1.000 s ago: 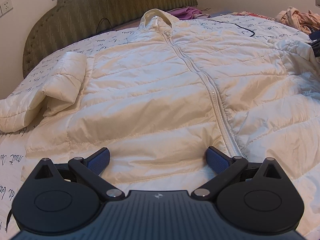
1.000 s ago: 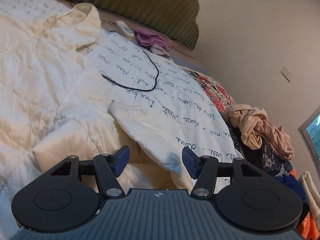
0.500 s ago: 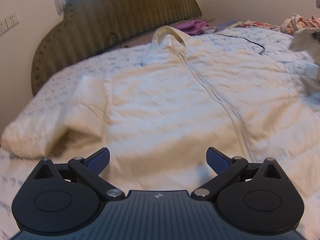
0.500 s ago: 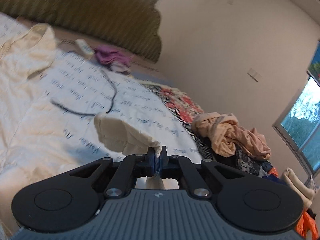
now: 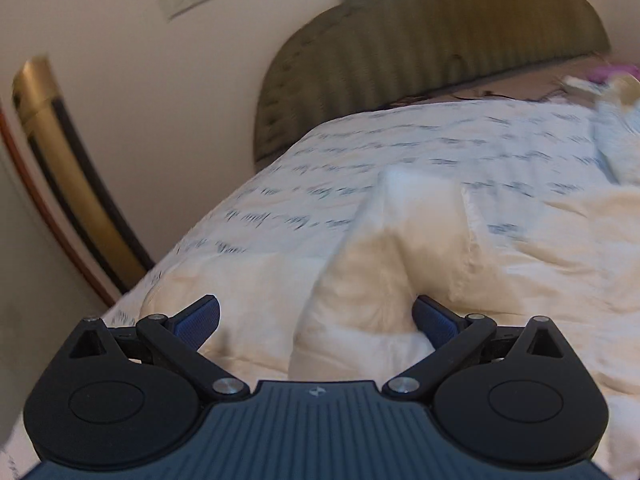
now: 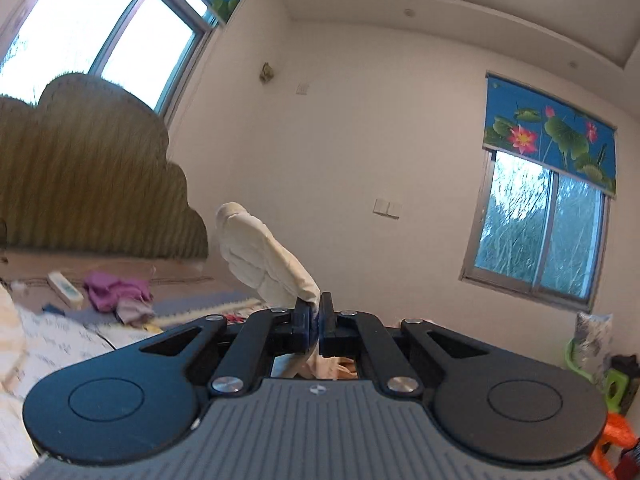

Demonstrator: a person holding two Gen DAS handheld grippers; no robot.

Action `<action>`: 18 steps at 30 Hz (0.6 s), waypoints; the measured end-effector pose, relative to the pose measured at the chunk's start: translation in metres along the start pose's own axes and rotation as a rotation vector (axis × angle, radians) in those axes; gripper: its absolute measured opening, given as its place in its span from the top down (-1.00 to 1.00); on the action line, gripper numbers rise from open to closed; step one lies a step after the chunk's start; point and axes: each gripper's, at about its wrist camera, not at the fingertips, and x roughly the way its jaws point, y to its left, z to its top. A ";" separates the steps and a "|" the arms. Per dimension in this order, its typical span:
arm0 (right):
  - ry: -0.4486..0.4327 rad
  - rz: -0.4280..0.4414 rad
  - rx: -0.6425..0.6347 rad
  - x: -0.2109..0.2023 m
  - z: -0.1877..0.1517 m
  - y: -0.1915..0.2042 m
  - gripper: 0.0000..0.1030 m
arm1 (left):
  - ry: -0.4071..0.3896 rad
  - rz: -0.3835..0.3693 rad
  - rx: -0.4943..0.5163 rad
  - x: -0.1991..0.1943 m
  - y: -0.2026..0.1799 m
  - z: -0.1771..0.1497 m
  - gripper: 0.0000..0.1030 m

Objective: Fold small clothes
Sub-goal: 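Grasp the jacket sleeve cuff with the right gripper and lift it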

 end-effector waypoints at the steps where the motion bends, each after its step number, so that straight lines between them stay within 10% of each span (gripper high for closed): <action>1: 0.001 0.020 0.038 -0.001 0.003 -0.001 0.91 | 0.017 0.002 -0.033 0.006 0.012 0.001 -1.00; 9: -0.024 0.198 0.113 -0.018 0.007 0.066 0.91 | -0.039 -0.014 -0.027 -0.034 0.033 -0.002 -1.00; 18: -0.045 0.480 0.056 -0.071 0.010 0.191 0.91 | -0.051 -0.242 0.029 -0.097 0.008 -0.025 -1.00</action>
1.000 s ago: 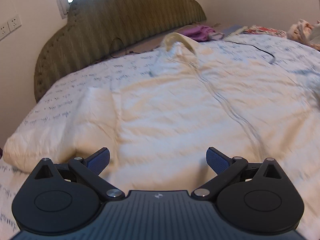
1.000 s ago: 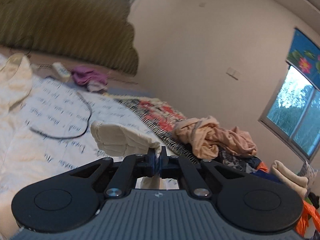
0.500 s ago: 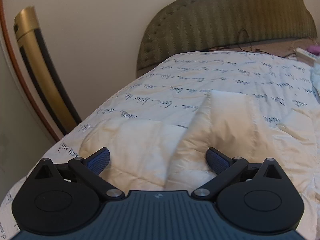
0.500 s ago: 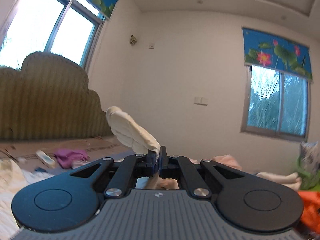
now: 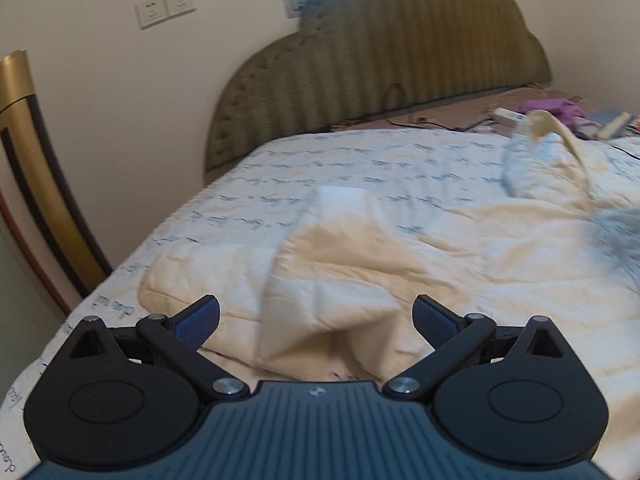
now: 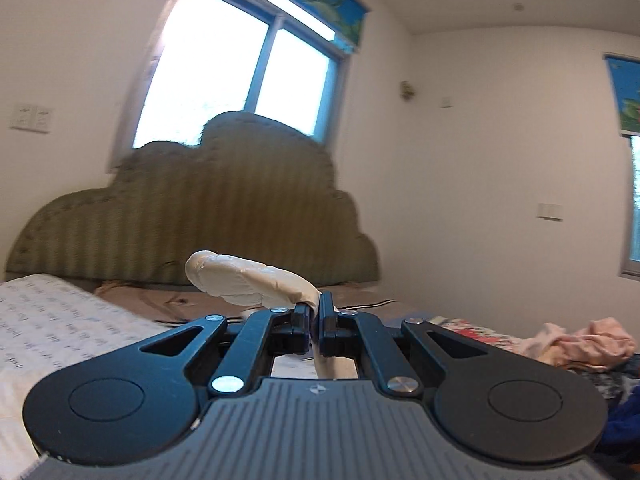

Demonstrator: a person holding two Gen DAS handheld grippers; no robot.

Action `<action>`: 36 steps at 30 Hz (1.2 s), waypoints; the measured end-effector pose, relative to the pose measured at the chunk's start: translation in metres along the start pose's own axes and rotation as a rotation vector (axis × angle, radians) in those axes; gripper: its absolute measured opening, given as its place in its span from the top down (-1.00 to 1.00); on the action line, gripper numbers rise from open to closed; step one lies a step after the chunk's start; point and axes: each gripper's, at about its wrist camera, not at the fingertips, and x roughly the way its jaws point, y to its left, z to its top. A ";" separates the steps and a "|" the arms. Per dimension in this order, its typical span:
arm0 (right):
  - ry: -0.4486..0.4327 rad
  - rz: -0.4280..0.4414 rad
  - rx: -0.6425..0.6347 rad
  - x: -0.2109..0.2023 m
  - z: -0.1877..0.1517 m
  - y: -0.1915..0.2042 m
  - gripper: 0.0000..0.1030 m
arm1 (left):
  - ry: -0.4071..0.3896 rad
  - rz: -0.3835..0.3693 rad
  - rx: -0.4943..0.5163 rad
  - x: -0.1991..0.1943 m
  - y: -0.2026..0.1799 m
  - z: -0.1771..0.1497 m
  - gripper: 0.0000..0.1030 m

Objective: Fold small clothes

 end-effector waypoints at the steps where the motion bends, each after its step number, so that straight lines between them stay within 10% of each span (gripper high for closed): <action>1: 0.003 0.028 0.007 -0.003 -0.001 0.015 0.91 | 0.004 -0.013 0.004 -0.003 -0.004 -0.003 -1.00; 23: 0.325 0.439 0.024 0.010 -0.083 0.213 0.85 | 0.072 -0.027 0.006 -0.006 0.003 -0.036 -1.00; 32: 0.470 0.513 -0.054 0.010 -0.110 0.236 0.58 | 0.040 -0.078 -0.057 -0.010 0.016 -0.039 -1.00; 36: 0.535 0.615 -0.042 0.006 -0.116 0.235 -0.02 | 0.055 -0.095 -0.075 -0.010 0.017 -0.040 -1.00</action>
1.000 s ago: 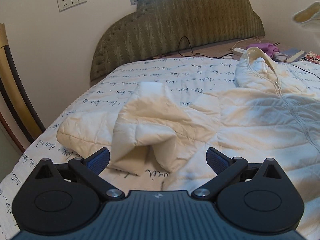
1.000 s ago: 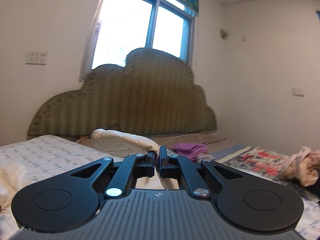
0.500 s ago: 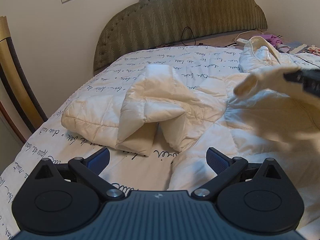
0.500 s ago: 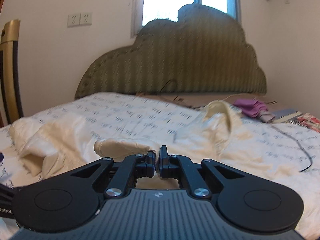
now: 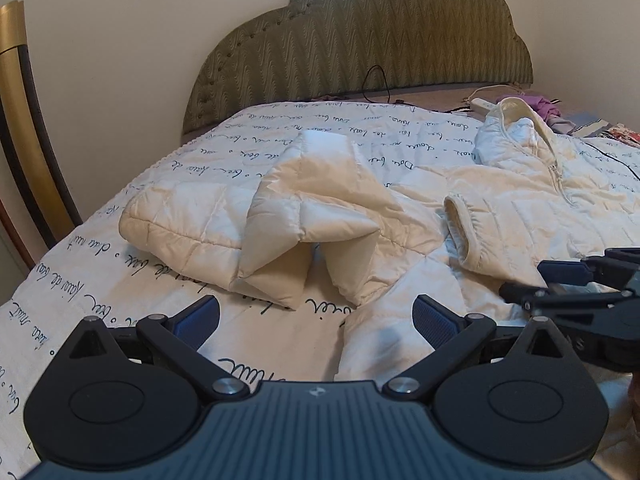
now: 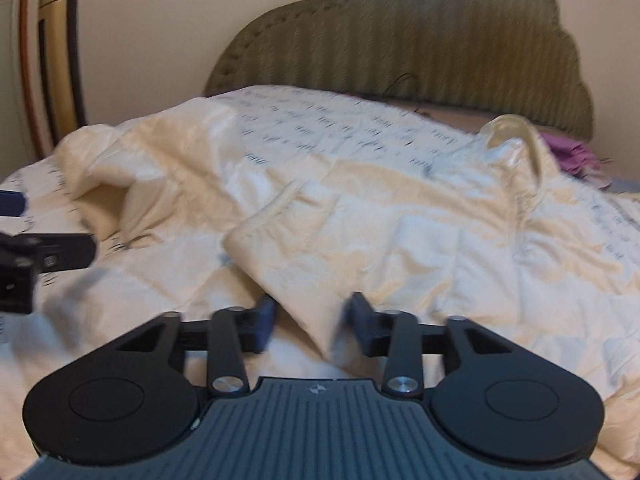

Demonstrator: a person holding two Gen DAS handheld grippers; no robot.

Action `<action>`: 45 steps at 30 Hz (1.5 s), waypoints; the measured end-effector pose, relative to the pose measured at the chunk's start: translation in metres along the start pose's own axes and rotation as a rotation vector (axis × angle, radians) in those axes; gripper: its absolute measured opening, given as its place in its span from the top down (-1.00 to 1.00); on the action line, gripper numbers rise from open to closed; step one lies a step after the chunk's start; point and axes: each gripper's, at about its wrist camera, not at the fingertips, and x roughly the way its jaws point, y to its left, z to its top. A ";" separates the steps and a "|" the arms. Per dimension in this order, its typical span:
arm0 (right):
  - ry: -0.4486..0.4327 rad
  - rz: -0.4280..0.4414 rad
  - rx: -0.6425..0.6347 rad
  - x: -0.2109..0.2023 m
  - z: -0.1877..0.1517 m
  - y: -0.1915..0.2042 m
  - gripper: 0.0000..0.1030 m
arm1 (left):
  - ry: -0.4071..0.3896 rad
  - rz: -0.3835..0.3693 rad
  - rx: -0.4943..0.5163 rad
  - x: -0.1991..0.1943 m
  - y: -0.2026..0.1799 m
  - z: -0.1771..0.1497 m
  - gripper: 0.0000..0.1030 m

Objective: Fold small clothes

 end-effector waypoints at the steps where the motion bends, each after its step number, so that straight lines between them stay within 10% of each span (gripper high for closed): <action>1: -0.006 0.035 -0.002 -0.006 0.000 0.000 -0.02 | 0.004 0.001 0.000 0.000 0.000 0.000 -1.00; 7: -0.138 0.022 0.190 -0.047 0.010 -0.041 -0.17 | -0.001 0.005 0.012 -0.004 -0.004 0.005 -1.00; 13: 0.051 -0.104 0.210 -0.016 -0.013 -0.063 -0.17 | -0.032 -0.057 0.065 -0.014 -0.027 0.019 -1.00; 29: -0.007 -0.057 0.341 -0.030 0.042 -0.142 -0.16 | -0.078 -0.014 0.164 0.072 -0.119 0.031 -1.00; 41: -0.129 0.029 0.679 0.098 0.142 -0.241 -0.19 | -0.076 -0.009 0.158 0.087 -0.122 0.006 -1.00; 45: -0.143 -0.066 0.673 0.148 0.158 -0.252 -0.21 | -0.071 -0.014 0.156 0.088 -0.122 0.005 -1.00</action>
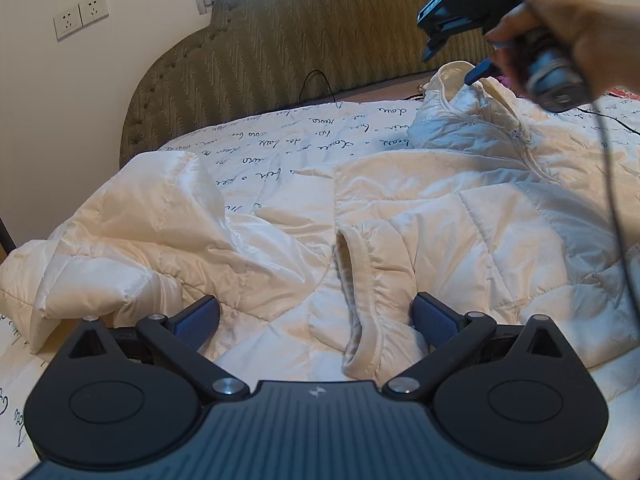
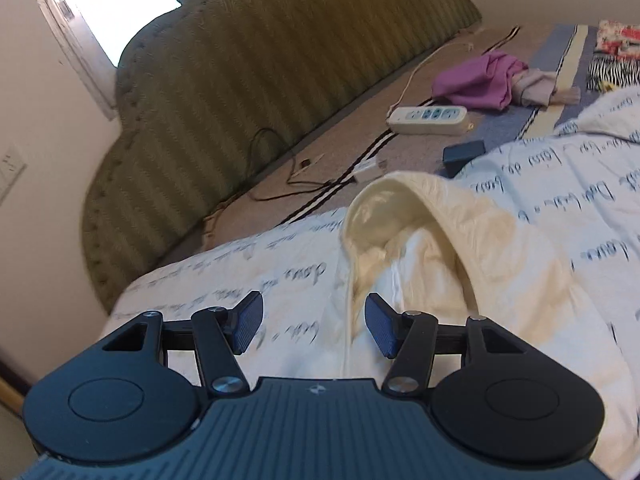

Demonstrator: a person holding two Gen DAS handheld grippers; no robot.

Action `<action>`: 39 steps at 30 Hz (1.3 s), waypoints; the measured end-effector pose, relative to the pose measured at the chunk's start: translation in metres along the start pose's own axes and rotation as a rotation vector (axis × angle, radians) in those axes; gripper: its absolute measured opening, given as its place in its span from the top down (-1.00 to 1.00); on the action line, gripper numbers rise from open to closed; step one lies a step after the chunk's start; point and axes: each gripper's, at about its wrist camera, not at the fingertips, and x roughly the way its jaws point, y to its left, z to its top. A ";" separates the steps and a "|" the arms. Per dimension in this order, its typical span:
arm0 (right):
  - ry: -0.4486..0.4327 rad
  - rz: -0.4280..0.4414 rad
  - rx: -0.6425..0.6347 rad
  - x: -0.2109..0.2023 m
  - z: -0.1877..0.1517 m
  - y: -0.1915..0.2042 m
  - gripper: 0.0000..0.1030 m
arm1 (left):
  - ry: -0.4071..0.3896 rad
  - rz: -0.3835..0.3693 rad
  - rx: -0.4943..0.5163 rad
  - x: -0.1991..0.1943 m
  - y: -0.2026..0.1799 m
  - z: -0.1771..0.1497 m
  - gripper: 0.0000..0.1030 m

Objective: Fold small clothes

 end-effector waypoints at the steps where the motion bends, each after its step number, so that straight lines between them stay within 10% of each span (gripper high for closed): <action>1: -0.020 -0.017 -0.005 0.010 0.003 0.000 -0.21 | 0.004 -0.005 -0.007 0.001 0.001 0.000 -1.00; 7: -0.065 -0.047 0.041 0.058 0.021 -0.006 -0.13 | 0.015 -0.022 -0.029 0.005 0.005 0.002 -1.00; 11: -0.041 -0.104 0.007 0.075 0.024 -0.004 0.73 | 0.016 -0.024 -0.031 0.006 0.005 0.002 -1.00; 15: -0.089 -0.099 -0.010 0.059 0.020 -0.003 0.86 | 0.018 -0.028 -0.033 0.006 0.006 0.002 -1.00; 27: -0.297 0.142 -0.062 -0.158 0.018 0.009 0.85 | 0.031 -0.053 -0.065 0.009 0.014 0.003 -1.00; 39: -0.305 0.250 -0.144 -0.327 -0.083 0.010 0.85 | 0.079 -0.078 -0.142 0.001 0.035 0.013 -1.00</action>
